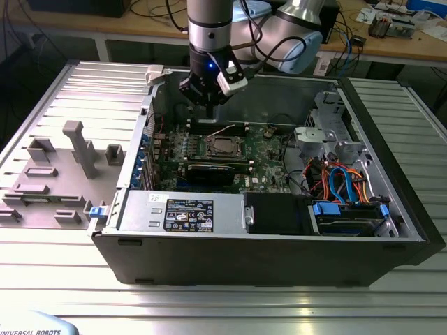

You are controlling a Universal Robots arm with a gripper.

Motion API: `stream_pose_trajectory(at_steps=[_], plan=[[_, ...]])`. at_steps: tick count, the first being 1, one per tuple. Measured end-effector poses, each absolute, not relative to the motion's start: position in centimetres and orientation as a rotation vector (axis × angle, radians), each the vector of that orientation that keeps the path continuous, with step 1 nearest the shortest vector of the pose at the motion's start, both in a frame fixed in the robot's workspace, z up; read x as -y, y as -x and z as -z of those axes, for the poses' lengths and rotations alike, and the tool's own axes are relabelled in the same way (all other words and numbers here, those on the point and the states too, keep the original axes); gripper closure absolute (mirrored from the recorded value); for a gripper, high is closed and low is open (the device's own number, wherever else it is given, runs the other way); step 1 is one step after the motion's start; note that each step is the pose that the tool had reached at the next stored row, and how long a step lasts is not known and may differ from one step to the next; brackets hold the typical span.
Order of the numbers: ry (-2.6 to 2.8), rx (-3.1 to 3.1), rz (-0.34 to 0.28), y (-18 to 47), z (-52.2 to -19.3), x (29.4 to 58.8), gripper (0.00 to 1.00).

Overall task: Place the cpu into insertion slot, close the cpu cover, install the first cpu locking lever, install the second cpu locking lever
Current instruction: 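Install the first cpu locking lever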

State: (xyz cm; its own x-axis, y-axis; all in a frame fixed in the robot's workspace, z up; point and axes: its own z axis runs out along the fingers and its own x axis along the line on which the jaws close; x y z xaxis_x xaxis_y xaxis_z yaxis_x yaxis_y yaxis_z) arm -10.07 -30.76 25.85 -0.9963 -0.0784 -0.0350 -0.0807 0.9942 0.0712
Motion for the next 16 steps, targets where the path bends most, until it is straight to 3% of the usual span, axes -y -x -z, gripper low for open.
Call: stream_pose_trajectory(at_steps=[16], plan=[[0.039,-3.103,-0.145,9.6,-24.8,30.9,0.89]])
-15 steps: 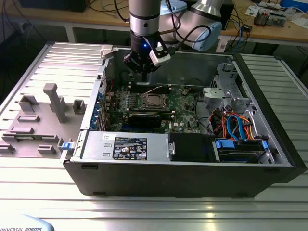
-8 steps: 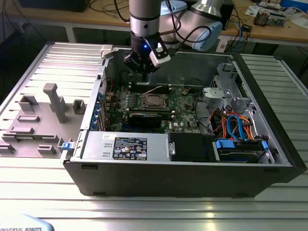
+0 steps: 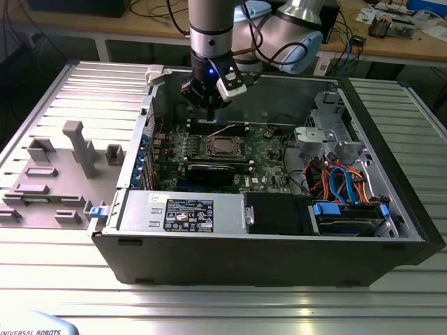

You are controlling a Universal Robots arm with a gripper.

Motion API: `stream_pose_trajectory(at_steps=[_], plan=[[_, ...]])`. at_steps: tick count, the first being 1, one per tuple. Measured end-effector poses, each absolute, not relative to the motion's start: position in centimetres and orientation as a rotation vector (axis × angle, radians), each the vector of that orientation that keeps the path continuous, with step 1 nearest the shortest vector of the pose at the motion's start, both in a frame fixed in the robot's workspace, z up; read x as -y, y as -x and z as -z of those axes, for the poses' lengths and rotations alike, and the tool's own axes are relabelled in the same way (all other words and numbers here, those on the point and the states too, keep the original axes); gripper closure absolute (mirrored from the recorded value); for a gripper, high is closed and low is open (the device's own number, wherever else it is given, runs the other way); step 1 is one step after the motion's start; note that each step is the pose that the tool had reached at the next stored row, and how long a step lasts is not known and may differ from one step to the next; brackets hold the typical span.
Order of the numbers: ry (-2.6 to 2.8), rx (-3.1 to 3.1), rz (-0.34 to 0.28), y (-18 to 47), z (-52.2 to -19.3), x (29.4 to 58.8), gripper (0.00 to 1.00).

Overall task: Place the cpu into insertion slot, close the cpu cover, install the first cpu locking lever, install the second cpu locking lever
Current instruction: 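Install the first cpu locking lever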

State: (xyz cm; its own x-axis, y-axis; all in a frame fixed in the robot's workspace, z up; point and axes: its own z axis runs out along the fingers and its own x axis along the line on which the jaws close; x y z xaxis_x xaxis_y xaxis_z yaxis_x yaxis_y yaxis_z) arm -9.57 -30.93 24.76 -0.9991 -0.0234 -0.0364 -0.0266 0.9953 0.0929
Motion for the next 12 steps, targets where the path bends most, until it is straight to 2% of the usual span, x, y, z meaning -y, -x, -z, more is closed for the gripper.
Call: stream_pose_trajectory(at_steps=[12], plan=[[0.028,-3.102,-0.145,9.23,-24.39,30.93,0.89]])
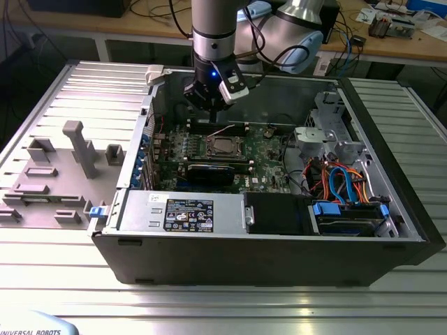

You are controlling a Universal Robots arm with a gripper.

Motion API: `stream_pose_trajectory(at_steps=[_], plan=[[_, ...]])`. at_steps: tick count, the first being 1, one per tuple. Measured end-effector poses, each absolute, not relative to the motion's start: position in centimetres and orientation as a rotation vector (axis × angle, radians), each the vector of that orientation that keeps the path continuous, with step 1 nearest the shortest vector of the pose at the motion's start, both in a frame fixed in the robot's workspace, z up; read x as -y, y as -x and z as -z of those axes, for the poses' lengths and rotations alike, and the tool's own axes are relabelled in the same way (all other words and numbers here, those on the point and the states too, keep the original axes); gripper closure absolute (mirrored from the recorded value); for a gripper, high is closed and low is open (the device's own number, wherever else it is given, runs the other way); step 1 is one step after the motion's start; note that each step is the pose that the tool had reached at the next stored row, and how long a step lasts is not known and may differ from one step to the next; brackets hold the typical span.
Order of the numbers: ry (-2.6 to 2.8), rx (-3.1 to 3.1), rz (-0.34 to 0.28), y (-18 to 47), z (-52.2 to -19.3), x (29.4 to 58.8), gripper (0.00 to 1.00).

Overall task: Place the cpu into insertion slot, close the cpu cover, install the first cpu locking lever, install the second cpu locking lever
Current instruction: 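Install the first cpu locking lever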

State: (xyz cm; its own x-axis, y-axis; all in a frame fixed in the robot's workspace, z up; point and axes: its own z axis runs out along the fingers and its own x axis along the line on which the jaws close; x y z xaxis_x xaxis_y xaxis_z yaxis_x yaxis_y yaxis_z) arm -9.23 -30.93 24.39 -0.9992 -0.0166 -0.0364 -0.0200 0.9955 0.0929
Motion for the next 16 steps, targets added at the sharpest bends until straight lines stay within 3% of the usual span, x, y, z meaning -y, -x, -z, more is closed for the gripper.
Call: stream_pose_trajectory(at_steps=[16], plan=[[0.028,-3.101,-0.163,9.22,-24.16,30.96,0.89]])
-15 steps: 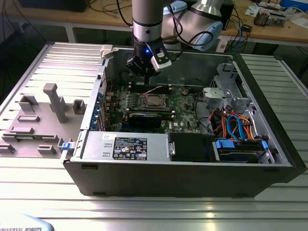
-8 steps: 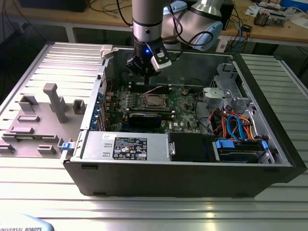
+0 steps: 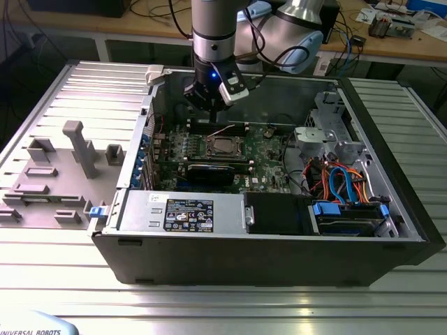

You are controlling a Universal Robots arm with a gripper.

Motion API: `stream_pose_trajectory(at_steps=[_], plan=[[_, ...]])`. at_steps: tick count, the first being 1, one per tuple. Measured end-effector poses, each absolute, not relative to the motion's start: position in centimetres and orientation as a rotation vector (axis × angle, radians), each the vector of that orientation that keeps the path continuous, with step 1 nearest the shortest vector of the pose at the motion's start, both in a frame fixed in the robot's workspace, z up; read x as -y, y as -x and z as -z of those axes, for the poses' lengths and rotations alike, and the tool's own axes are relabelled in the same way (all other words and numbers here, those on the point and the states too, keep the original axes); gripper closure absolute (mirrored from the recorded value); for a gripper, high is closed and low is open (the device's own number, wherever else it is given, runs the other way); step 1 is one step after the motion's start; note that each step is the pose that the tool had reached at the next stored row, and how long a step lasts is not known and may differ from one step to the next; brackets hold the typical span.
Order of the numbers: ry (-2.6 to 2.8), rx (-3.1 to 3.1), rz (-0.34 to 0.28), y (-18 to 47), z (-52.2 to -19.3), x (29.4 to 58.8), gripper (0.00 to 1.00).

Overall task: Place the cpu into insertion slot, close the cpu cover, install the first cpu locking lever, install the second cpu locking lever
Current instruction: 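Install the first cpu locking lever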

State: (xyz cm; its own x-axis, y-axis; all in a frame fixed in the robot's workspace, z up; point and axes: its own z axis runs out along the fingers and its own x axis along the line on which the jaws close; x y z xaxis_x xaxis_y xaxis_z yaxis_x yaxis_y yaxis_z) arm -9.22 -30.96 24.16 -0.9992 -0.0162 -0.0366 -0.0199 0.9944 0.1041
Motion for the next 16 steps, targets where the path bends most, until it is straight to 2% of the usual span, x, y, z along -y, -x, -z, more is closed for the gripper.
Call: stream_pose_trajectory(at_steps=[16], plan=[[0.028,-3.102,-0.162,8.1,-23.6,31.0,0.89]])
